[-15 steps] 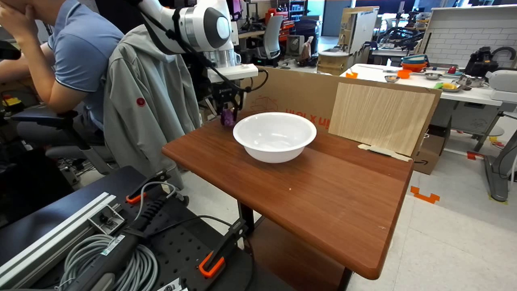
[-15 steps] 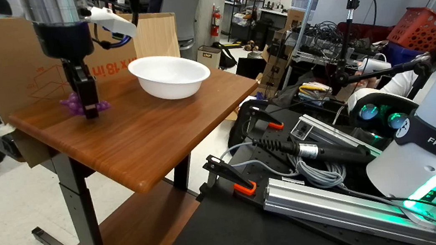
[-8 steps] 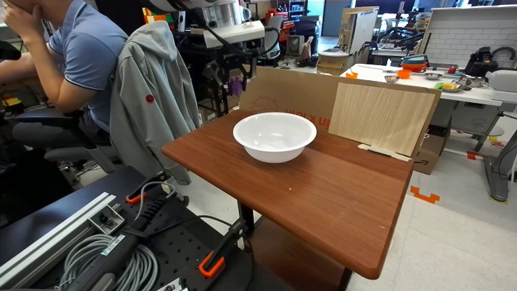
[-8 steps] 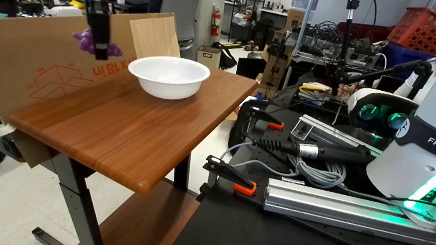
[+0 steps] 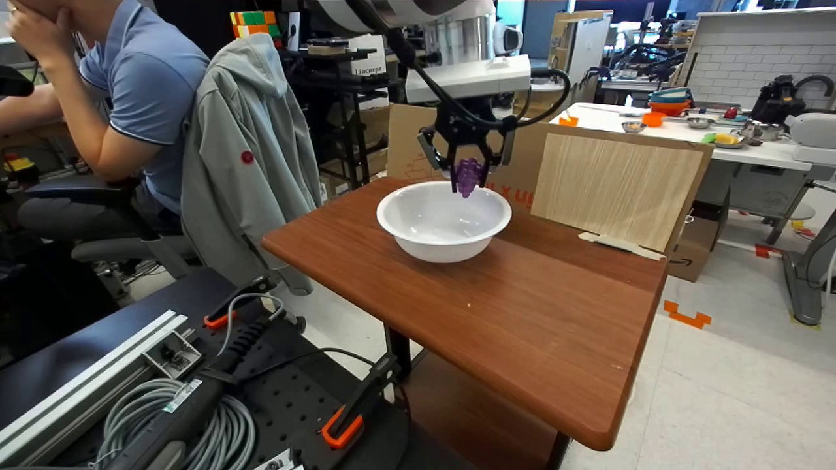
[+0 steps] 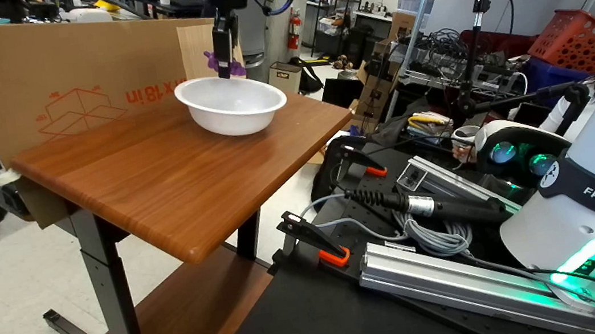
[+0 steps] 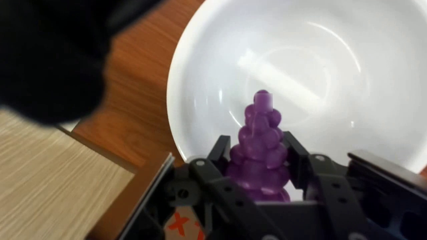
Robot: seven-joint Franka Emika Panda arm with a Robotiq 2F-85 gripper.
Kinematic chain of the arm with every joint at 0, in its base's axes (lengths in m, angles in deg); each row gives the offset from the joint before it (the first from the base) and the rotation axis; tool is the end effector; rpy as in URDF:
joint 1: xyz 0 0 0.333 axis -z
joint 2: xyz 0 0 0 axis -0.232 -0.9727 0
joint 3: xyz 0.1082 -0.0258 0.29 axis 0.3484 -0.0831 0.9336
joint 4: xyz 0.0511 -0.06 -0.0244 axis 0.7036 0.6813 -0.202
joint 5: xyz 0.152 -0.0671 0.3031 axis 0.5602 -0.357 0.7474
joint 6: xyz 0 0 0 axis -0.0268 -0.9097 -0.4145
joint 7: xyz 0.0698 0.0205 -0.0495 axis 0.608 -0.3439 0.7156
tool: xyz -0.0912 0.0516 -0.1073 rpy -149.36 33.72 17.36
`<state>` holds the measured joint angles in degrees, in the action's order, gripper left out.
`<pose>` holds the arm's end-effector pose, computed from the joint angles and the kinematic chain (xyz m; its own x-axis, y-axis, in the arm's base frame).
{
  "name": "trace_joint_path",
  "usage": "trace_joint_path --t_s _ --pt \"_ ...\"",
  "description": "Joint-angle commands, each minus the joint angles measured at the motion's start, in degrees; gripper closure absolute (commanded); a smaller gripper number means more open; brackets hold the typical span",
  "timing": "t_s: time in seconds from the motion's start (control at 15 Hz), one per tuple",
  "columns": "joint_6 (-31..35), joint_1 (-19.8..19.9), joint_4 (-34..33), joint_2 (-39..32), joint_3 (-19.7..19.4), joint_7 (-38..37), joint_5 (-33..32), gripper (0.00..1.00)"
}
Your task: Place the plastic purple grapes inside the white bowl
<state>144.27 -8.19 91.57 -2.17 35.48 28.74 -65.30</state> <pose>0.5813 -0.0457 0.2508 0.8447 0.5352 -0.0004 0.5318 -0.8393 0.1128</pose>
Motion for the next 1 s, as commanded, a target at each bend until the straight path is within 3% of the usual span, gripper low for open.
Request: trace_joint_path --t_s 0.0,0.13,0.2,0.27,0.33,0.67,0.93 --pt "-1.1 -1.0 -1.8 -3.8 0.3 -3.8 -0.1 0.83" --pt "-1.4 -1.3 -1.4 -4.9 1.4 -4.2 0.5 0.83" --pt "-1.4 -1.4 -1.4 -5.5 1.9 -4.2 0.8 0.68" --pt "-1.6 -1.4 -1.2 -5.6 2.5 -4.1 1.1 0.33" --pt "-1.5 -1.2 -0.6 -5.1 3.2 -3.6 1.6 0.32" --pt "1.1 0.9 5.6 2.5 6.4 -0.7 5.8 0.01" --pt "0.8 1.5 11.7 11.0 6.7 2.8 9.7 0.00"
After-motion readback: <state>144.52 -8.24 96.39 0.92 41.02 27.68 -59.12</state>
